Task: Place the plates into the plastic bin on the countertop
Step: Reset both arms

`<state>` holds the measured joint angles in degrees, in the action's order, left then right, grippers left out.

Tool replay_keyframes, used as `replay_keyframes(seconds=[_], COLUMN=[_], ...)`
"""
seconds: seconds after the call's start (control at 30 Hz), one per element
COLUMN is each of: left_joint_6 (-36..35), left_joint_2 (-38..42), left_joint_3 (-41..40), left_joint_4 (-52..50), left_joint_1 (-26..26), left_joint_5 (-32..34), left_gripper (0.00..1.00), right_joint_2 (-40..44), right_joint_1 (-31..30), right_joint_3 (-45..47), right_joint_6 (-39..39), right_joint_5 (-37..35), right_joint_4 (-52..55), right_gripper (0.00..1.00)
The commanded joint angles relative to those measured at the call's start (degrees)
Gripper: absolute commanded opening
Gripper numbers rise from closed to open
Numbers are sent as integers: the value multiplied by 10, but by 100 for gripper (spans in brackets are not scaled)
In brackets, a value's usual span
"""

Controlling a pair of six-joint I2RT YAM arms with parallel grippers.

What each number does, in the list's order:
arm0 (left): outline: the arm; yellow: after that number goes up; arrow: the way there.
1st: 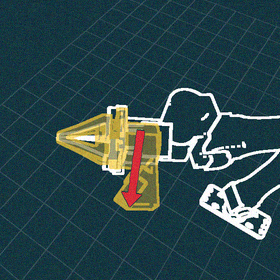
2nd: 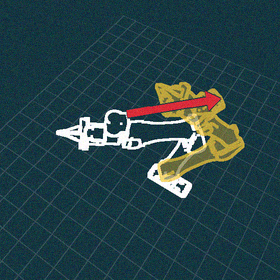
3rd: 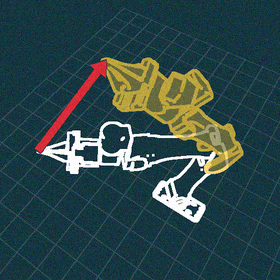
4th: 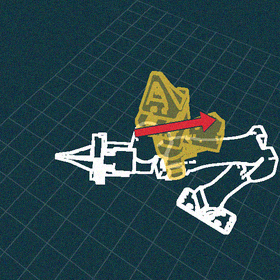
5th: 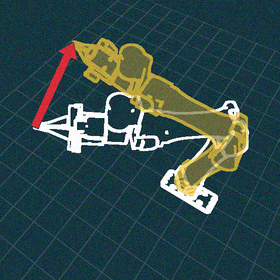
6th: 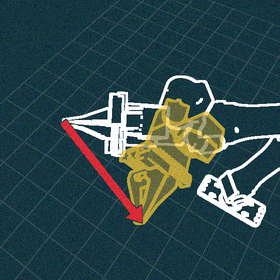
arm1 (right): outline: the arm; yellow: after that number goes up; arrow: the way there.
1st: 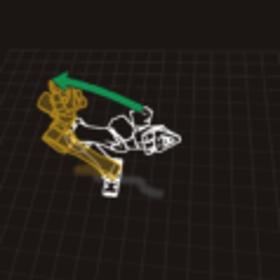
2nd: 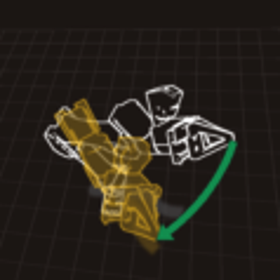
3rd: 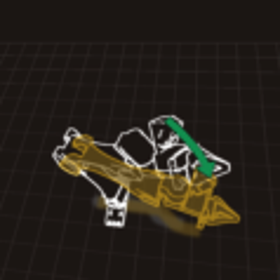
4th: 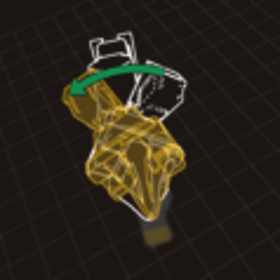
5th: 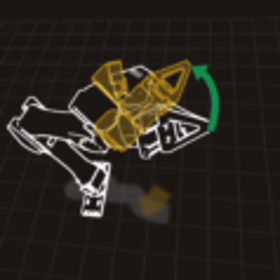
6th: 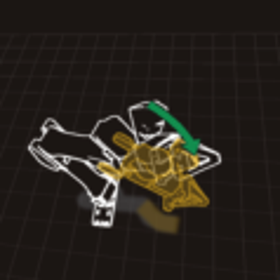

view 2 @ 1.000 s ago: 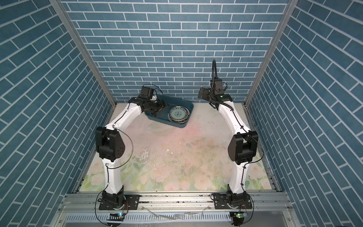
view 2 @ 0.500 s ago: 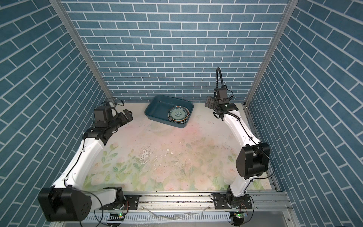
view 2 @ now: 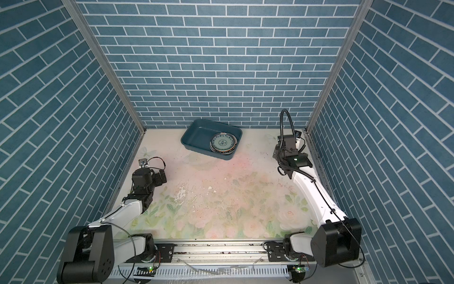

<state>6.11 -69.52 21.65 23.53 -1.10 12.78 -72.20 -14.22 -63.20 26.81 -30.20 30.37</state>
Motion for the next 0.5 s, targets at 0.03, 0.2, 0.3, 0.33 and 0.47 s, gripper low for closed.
replay_keyframes(seconds=[0.03,0.2,0.3,0.33,0.47], left_joint_6=[-26,-47,-64,-71,-78], left_joint_2=[-56,-120,-186,-171,-174], left_joint_3=[-26,-33,-48,-40,-4], left_joint_4=[192,275,370,326,269], left_joint_1=[-2,-2,-2,-2,-1], left_joint_5=[-12,-57,-96,-115,-133], left_gripper=[100,100,100,100,100], right_joint_2=[36,55,51,47,21], right_joint_1=[2,2,2,2,11], right_joint_3=[35,90,129,140,204], right_joint_6=[47,80,39,24,-38], right_joint_5=[-71,-129,-156,-167,-230], right_joint_4=[58,51,-25,-52,-198], right_gripper=[99,99,99,99,99])
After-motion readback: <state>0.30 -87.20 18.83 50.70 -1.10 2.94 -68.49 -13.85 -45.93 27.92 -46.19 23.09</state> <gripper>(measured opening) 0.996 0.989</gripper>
